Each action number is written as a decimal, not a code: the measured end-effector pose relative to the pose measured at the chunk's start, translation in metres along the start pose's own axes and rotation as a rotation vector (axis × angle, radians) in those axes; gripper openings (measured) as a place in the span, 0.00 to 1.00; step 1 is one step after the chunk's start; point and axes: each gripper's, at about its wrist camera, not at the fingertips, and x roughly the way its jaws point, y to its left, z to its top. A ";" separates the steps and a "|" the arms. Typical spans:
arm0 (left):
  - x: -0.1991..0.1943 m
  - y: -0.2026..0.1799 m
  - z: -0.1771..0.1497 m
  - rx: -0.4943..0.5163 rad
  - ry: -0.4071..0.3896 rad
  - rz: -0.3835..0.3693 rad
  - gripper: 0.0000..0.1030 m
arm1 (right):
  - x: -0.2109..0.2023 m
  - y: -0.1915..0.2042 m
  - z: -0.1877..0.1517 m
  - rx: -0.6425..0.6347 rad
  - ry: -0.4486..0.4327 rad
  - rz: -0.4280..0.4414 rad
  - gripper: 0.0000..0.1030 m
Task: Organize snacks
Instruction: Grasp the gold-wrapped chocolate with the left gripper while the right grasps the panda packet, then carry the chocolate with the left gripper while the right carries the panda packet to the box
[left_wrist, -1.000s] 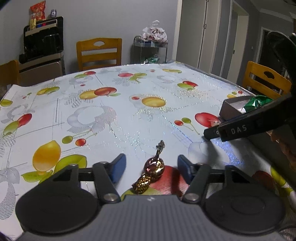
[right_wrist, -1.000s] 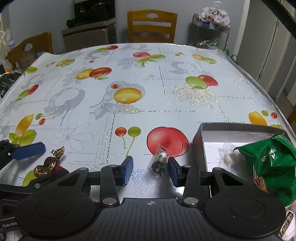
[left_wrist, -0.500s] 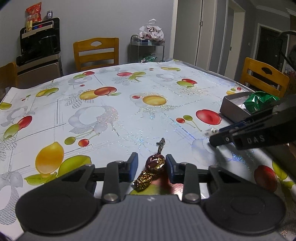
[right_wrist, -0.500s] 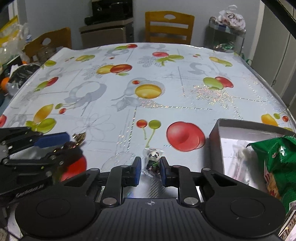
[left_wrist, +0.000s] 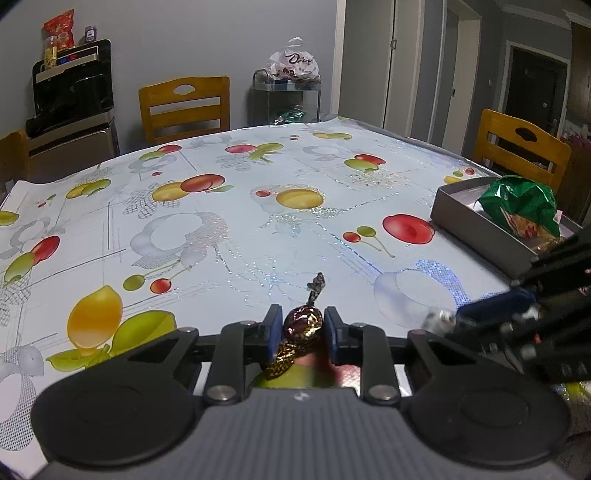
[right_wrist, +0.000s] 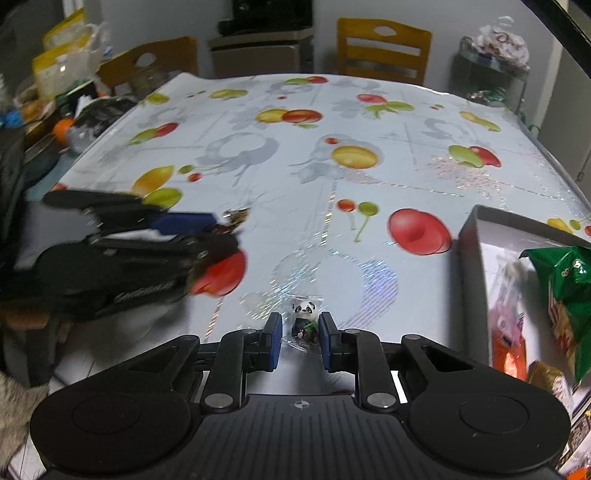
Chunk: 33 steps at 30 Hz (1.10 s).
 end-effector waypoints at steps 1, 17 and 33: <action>0.000 -0.001 0.000 0.003 0.000 0.000 0.22 | -0.001 0.003 -0.002 -0.013 -0.001 0.000 0.23; -0.003 -0.015 -0.003 0.057 0.021 -0.084 0.22 | -0.012 0.010 -0.017 -0.024 -0.031 0.002 0.49; -0.003 -0.014 -0.003 0.056 0.019 -0.096 0.22 | -0.007 0.012 -0.015 -0.007 -0.060 0.002 0.21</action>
